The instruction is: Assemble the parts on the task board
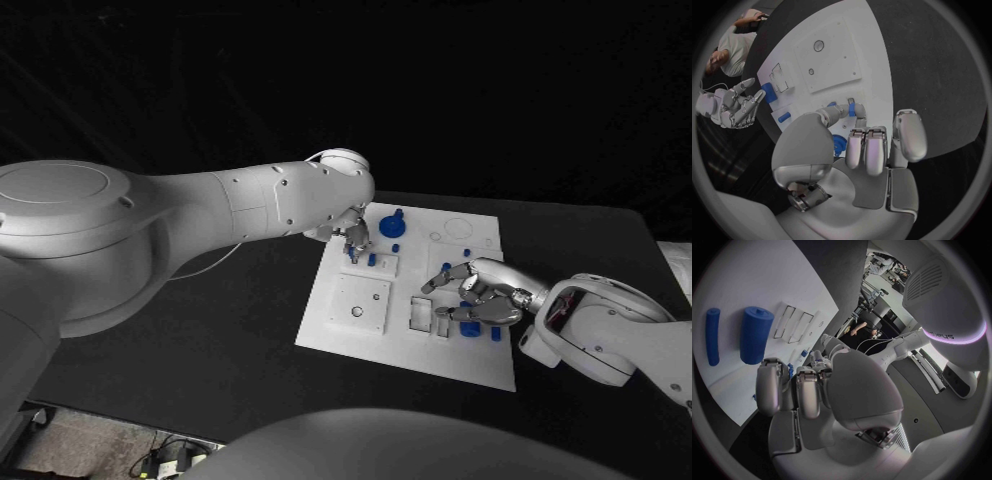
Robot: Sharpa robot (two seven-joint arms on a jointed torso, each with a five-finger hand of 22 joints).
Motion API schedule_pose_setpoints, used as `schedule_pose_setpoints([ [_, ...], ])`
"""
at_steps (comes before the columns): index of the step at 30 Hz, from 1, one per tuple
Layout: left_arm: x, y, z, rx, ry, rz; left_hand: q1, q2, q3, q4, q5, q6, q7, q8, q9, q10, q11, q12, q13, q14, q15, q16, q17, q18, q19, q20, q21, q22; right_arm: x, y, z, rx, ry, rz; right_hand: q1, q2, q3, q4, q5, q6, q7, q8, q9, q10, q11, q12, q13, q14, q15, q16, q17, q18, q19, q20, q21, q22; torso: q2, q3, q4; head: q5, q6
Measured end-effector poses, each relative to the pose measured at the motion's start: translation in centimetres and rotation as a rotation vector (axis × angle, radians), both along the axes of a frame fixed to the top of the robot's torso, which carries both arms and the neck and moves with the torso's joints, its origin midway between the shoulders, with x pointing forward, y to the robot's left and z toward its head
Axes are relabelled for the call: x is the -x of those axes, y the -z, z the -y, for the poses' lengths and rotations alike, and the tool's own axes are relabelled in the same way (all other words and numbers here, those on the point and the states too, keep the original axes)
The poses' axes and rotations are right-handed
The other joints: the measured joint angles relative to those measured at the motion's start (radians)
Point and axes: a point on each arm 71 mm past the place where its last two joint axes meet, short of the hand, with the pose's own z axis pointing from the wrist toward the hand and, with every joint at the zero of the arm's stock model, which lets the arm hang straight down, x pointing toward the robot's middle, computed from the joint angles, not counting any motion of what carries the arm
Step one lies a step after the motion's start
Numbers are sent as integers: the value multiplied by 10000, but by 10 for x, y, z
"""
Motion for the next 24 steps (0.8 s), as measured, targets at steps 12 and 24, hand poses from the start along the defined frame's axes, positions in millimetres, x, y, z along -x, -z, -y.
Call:
schedule_pose_setpoints([
  [12, 10, -1, -8, 1078, -594, 458, -23, 24, 0, 0, 17, 0, 0, -42, -3, 0, 1, 0, 0, 0, 0, 0, -1, 0, 0, 0, 0, 0, 0, 2, 6, 51, 138, -7, 0, 0, 0, 0, 0, 0, 0, 0, -1, 25, -25, 0, 5, 0, 0, 0, -1, 0, 0, 0, 1, -2, 6, -8, 8, -12, 0],
  [24, 9, 0, -9, 1264, -849, 581, -7, 40, -18, -18, 17, 0, 0, -77, -9, 0, 3, -83, 0, 0, 1, 0, -2, 0, -1, 0, -91, 0, 0, 3, 7, 39, 156, 4, 0, 0, 0, 0, 0, 0, 0, 0, -3, 25, -25, 0, 8, 0, 0, 0, -1, 0, 1, 1, 3, -3, 19, -9, 0, 17, 0],
])
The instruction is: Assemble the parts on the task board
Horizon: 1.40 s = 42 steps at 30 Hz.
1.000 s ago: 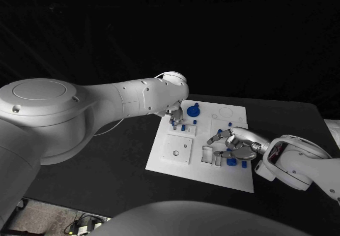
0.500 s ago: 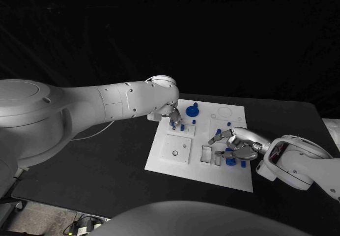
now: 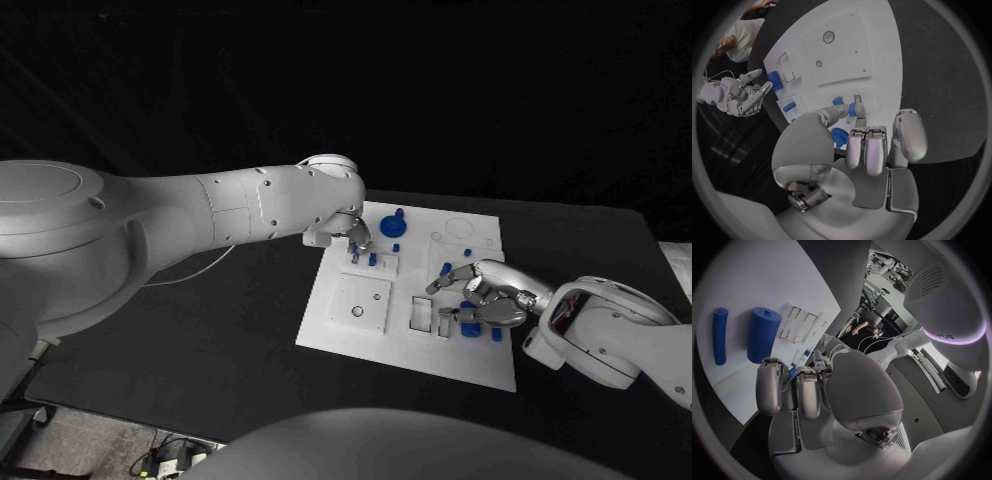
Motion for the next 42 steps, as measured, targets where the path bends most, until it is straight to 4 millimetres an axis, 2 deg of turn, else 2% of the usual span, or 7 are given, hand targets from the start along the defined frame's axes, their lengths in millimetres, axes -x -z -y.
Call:
schedule_pose_setpoints([
  [15, 0, 2, 3, -268, 235, -73, 12, 12, -83, -79, 42, 0, 0, -58, 7, 0, 2, -43, 0, 0, 0, 0, 0, 1, -36, -36, -105, 0, 0, 0, -1, -20, -9, 9, 0, 0, 0, 0, 0, 0, 0, 0, -1, 0, 0, 0, 4, 0, 0, 0, 0, 0, 0, 0, 2, -1, 4, 2, -6, 20, 0],
  [42, -1, 2, 3, -611, 447, 24, 25, 25, -109, -107, 72, 1, 1, -120, 7, 0, 33, -42, 0, -1, 1, 0, -2, 2, -36, -35, -152, 0, 1, -1, 0, -55, 8, 41, 0, 0, 0, 0, 0, 31, -32, 0, 6, 0, 0, 0, -1, 0, 0, 0, 6, 0, 1, 1, 2, 5, 3, -1, 1, -22, 0],
])
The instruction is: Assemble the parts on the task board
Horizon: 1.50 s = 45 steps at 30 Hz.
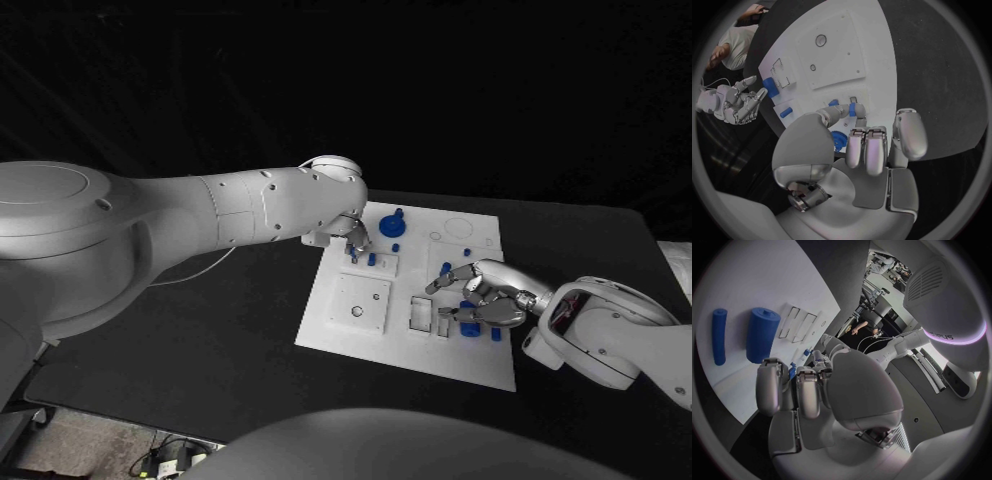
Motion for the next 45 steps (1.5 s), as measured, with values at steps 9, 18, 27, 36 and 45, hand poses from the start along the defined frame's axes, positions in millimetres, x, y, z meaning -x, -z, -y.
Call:
schedule_pose_setpoints([
  [9, 1, 1, 0, -30, 58, -47, 80, -2, -27, -28, 0, 0, 0, -31, -8, 0, 1, 0, 0, 0, 0, 0, 0, -1, 0, 0, -37, 0, 0, 0, 0, -9, -3, 7, 0, 0, 0, 0, 0, 0, 0, 0, -1, 0, 0, 0, 2, 0, 0, 0, -1, 0, 0, 0, 0, -1, -3, 0, -1, 3, 0],
  [18, 2, 3, -1, -62, 71, -131, 80, -1, -27, -28, -3, 1, 1, -55, -24, 0, 1, -40, 0, 0, 0, 0, 0, -2, 0, 0, -37, 0, 0, 0, 0, -12, 7, 11, 0, 0, 0, 0, 0, 0, 0, 0, -2, 0, 0, 0, 4, 0, 0, 0, -2, 0, 0, 0, 0, -2, -2, 0, -3, -23, 0],
  [27, 1, 4, -2, -100, 27, -147, 80, -1, -54, -55, -30, 1, 1, -91, -25, 0, 2, -40, 0, 0, 0, 0, 0, -1, 0, 0, -37, 0, 0, 0, 0, -18, 6, 14, 0, 0, 0, 0, 0, 0, 0, 0, -3, 0, 0, 0, 6, 0, 0, 0, -2, 0, 0, 0, 0, -3, 1, 0, -3, -28, 0],
  [36, 2, 5, -1, -126, 71, -141, 80, -1, -55, -56, 5, 1, 1, -94, -44, 0, 2, -40, 0, 0, 0, 0, 5, -2, 0, 0, -74, 0, 1, 0, 0, -20, 6, 15, 0, 0, 0, 0, 0, 0, 0, 0, -3, 0, 0, 0, -2, 0, 0, 0, -3, 0, 0, 0, 0, -4, 0, 3, -3, -14, 0],
  [45, 2, 5, 0, -137, 93, -130, 157, -4, -55, -56, 4, 2, 2, -93, -43, 0, 3, -40, 0, 0, 0, 0, 7, 0, -61, -12, -97, 0, 1, 0, 0, -23, -1, 16, 0, 0, 0, 0, 0, 0, 0, 0, -4, 0, 0, 0, -1, 0, 0, 0, -4, 0, 0, 0, 0, -5, 1, 3, -3, -18, 0],
])
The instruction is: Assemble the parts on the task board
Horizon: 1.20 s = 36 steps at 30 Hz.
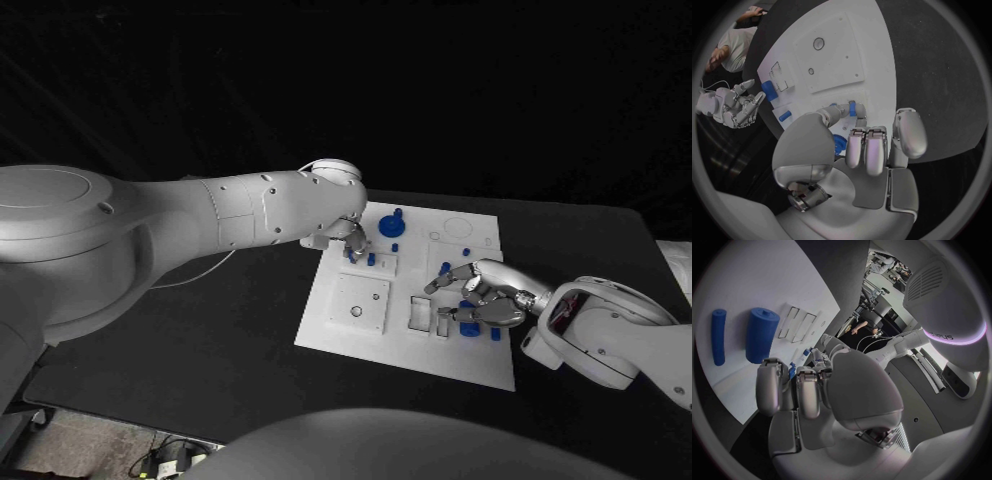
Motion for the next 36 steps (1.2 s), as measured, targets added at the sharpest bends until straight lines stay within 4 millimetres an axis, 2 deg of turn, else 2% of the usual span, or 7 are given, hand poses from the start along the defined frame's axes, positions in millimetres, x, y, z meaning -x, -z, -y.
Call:
schedule_pose_setpoints([
  [36, 1, 2, 3, -30, 46, -3, 0, 2, 0, 0, 24, 15, 15, -51, -29, 0, 2, -36, 0, 0, 0, 0, -4, 0, -11, 12, -19, 0, 0, 0, 0, 3, 5, -4, 0, 0, 0, 0, 0, 0, 0, 0, -2, 0, 0, 0, 2, 0, 0, 0, -1, 0, 0, 0, 0, -3, -3, -1, -1, -18, 0],
])
